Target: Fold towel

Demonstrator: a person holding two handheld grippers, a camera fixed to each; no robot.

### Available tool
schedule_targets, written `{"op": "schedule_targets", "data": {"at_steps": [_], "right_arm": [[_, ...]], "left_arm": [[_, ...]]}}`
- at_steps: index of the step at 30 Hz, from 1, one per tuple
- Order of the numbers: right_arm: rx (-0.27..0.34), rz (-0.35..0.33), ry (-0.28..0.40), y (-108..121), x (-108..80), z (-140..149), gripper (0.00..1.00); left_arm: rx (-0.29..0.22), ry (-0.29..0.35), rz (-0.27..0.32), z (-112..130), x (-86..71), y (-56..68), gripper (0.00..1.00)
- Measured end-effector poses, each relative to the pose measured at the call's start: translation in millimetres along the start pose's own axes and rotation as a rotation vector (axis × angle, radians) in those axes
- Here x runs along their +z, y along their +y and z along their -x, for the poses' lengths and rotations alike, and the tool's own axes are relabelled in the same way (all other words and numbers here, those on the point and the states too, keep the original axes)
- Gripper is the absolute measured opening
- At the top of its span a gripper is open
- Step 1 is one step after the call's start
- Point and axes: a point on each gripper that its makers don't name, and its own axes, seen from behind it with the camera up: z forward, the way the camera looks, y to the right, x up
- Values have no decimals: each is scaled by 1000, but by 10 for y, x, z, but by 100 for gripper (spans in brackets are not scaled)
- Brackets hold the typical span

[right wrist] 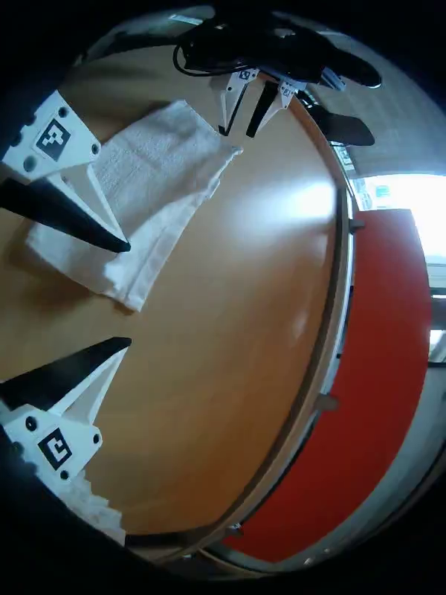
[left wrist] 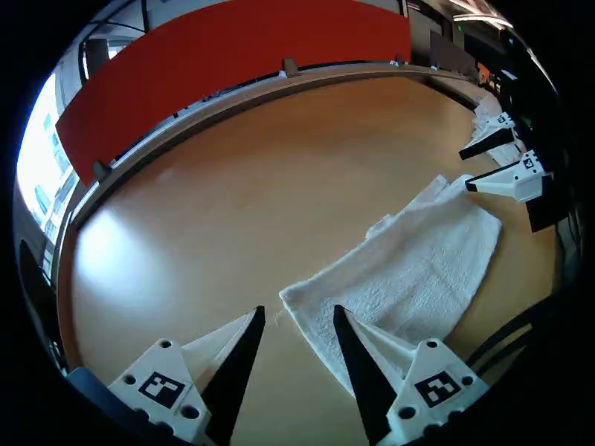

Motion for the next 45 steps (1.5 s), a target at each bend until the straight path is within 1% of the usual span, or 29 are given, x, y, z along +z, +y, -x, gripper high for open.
{"op": "schedule_targets", "data": {"at_steps": [2, 4, 9, 17, 20, 24, 32, 45], "right_arm": [[0, 5, 5, 7, -5, -11, 98], [-1, 7, 7, 4, -11, -15, 99], [-2, -1, 7, -35, -31, -7, 99], [-6, -14, 6, -112, -93, 34, 99], [-6, -17, 5, -140, -127, 68, 99], [-5, -24, 4, -191, -190, 126, 99], [9, -27, 1, -288, -315, 262, 99], [36, -31, -4, -445, -514, 501, 99]], "left_arm": [[-6, -5, 2, 18, -16, -5, 80], [-15, -10, 11, 38, -29, 6, 95], [-41, -14, 27, 71, -62, 33, 95], [-62, -12, 22, 138, -144, 37, 95], [-77, -15, 18, 179, -184, 49, 95], [-100, -22, 21, 263, -235, 87, 95], [-122, -31, 11, 433, -359, 155, 95], [-169, -48, 5, 720, -564, 331, 95]]}}
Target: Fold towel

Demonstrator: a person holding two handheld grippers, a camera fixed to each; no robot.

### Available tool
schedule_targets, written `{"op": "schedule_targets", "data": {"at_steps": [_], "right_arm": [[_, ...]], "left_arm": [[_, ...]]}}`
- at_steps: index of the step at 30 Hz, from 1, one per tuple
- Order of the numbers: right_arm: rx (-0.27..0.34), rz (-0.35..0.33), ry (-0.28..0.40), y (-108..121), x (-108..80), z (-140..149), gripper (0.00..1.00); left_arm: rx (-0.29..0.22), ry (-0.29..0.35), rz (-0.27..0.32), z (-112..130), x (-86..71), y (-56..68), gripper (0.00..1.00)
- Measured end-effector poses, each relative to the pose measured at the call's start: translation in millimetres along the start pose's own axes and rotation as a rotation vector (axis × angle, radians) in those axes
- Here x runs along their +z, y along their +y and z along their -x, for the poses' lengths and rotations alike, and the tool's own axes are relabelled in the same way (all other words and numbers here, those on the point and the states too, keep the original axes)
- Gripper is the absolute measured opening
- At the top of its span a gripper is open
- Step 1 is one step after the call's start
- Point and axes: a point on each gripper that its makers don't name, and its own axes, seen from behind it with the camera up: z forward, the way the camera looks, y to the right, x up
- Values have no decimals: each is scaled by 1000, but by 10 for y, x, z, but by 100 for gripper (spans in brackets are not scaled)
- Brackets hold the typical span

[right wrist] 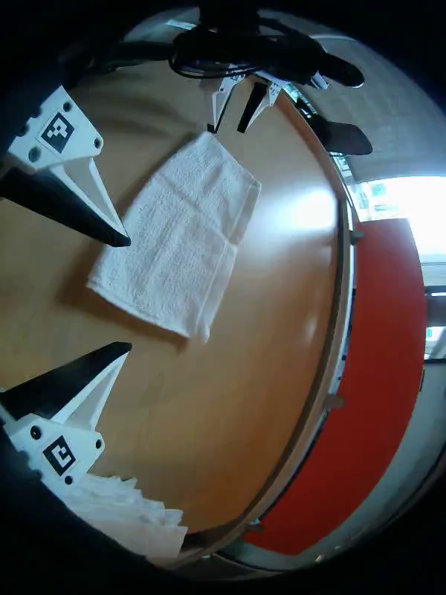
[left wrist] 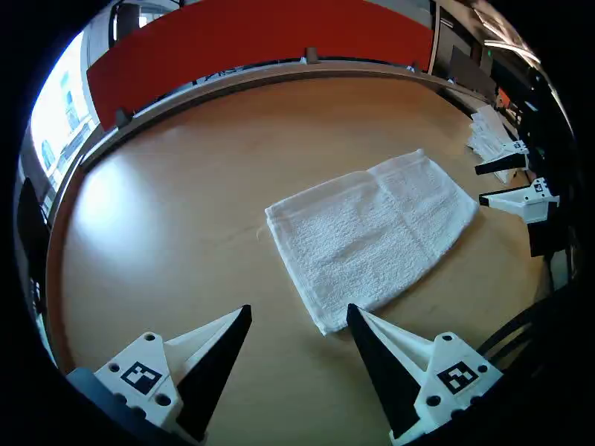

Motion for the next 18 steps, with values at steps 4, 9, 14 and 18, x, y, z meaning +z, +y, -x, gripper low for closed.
{"op": "schedule_targets", "data": {"at_steps": [4, 9, 14, 18], "right_arm": [[6, 0, -2, -18, -51, 57, 99], [4, 1, -5, -7, -72, 95, 99], [-2, -3, -4, 4, -69, 91, 99], [-17, -14, -4, -5, -69, 94, 99]], "left_arm": [[-22, -5, 1, 80, -41, 37, 95], [-42, -9, 0, 148, -65, 52, 95], [-49, -9, -7, 173, -75, 43, 95], [-61, -5, -17, 185, -96, 23, 95]]}}
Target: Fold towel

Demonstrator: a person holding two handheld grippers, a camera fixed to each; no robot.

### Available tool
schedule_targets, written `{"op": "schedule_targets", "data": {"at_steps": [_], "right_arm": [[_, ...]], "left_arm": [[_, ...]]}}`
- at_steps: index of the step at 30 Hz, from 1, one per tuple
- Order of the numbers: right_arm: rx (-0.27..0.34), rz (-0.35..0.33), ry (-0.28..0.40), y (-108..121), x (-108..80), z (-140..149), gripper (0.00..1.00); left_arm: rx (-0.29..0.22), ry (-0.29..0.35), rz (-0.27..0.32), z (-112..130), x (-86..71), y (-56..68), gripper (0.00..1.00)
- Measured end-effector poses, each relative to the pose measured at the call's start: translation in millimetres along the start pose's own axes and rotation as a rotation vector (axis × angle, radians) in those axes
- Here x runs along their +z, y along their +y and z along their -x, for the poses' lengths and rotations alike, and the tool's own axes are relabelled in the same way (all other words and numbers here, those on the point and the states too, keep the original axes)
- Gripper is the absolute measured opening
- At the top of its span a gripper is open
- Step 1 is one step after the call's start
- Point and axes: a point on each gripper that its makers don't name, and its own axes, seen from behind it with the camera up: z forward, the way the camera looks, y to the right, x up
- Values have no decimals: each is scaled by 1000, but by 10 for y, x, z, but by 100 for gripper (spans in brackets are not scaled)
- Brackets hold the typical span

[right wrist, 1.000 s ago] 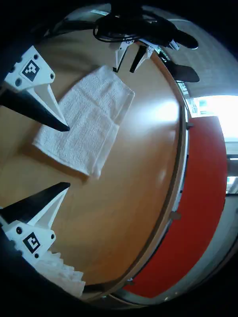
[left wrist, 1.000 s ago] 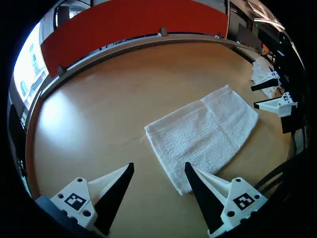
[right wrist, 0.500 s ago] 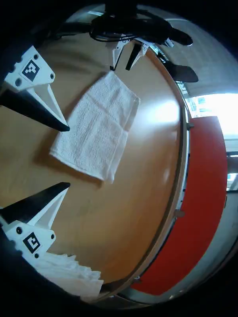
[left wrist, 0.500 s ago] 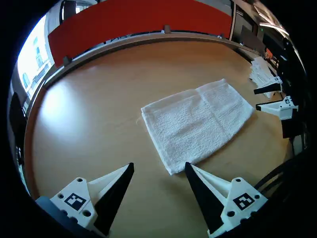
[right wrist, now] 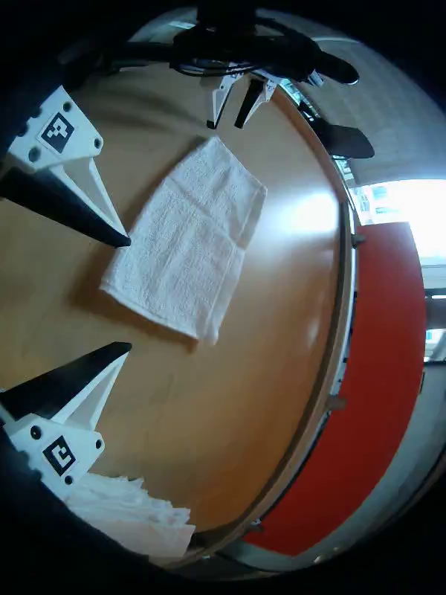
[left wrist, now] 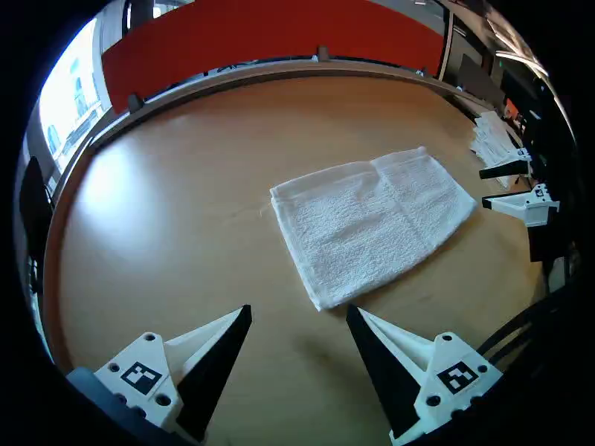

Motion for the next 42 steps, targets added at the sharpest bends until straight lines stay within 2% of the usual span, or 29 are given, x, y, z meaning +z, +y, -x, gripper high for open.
{"op": "schedule_targets", "data": {"at_steps": [11, 21, 28, 38, 42], "right_arm": [[-61, -46, -14, -30, 6, 32, 99], [-99, -71, -35, -7, 30, 55, 99], [-125, -87, -55, -2, 50, 102, 96], [-170, -119, -109, 41, 101, 268, 66], [-176, -125, -125, 78, 95, 305, 51]], "left_arm": [[-55, 10, -53, 118, -131, -153, 95], [-148, 14, -104, 286, -287, -336, 95], [-172, 11, -116, 351, -329, -382, 95], [-175, 4, -128, 433, -389, -432, 95], [-177, 2, -132, 456, -409, -463, 95]]}}
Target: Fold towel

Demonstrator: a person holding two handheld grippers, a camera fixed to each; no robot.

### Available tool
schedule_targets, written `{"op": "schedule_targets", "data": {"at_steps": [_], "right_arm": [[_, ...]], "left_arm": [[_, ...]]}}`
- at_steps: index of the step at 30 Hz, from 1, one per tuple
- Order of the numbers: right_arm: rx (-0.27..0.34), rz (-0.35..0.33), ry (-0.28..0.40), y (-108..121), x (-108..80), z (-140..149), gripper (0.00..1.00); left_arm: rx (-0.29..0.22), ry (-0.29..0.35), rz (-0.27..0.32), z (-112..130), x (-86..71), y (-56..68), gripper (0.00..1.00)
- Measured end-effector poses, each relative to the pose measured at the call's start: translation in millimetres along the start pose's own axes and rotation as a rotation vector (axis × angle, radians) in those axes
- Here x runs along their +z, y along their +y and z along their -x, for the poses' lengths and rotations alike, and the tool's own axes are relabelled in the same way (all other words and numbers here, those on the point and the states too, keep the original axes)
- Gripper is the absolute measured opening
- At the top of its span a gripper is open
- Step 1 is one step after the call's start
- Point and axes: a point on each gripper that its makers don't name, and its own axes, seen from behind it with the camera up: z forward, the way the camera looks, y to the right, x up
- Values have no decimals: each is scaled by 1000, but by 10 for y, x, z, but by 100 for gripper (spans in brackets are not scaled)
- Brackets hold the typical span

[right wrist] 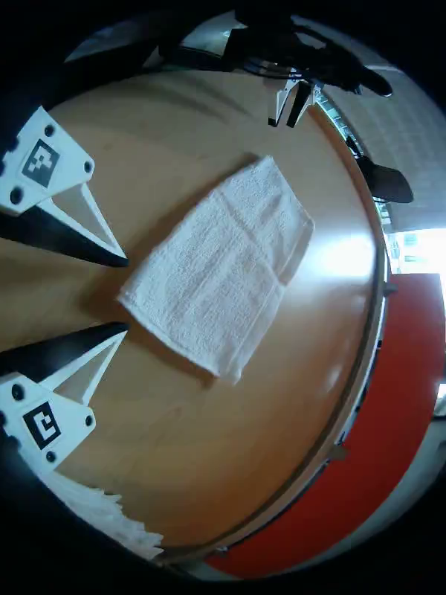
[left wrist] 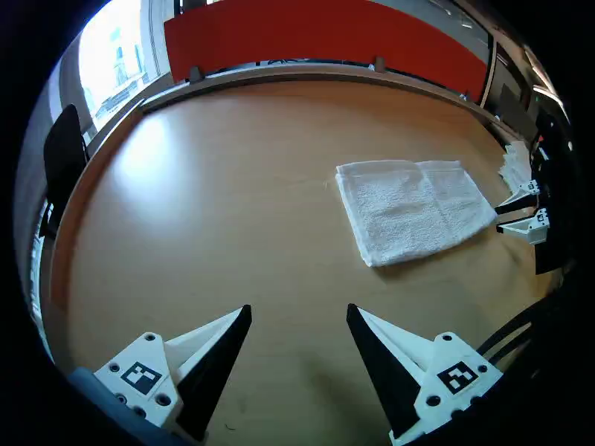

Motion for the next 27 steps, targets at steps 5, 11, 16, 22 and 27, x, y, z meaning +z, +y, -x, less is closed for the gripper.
{"op": "schedule_targets", "data": {"at_steps": [5, 11, 16, 22, 27], "right_arm": [[1, -8, -10, 28, -10, 17, 44], [-12, -25, -24, 21, -12, 44, 33], [-7, -33, -31, 10, -3, 55, 23], [11, -39, -33, 1, 9, 50, 14], [23, -41, -21, -17, 14, 12, 5]], "left_arm": [[-4, -2, -2, 9, -6, -22, 95], [-1, -4, 0, 18, -5, -19, 95], [0, -5, 0, 21, -9, -22, 95], [0, -8, -2, 27, -10, -45, 95], [2, -9, -3, 21, -1, -63, 95]]}}
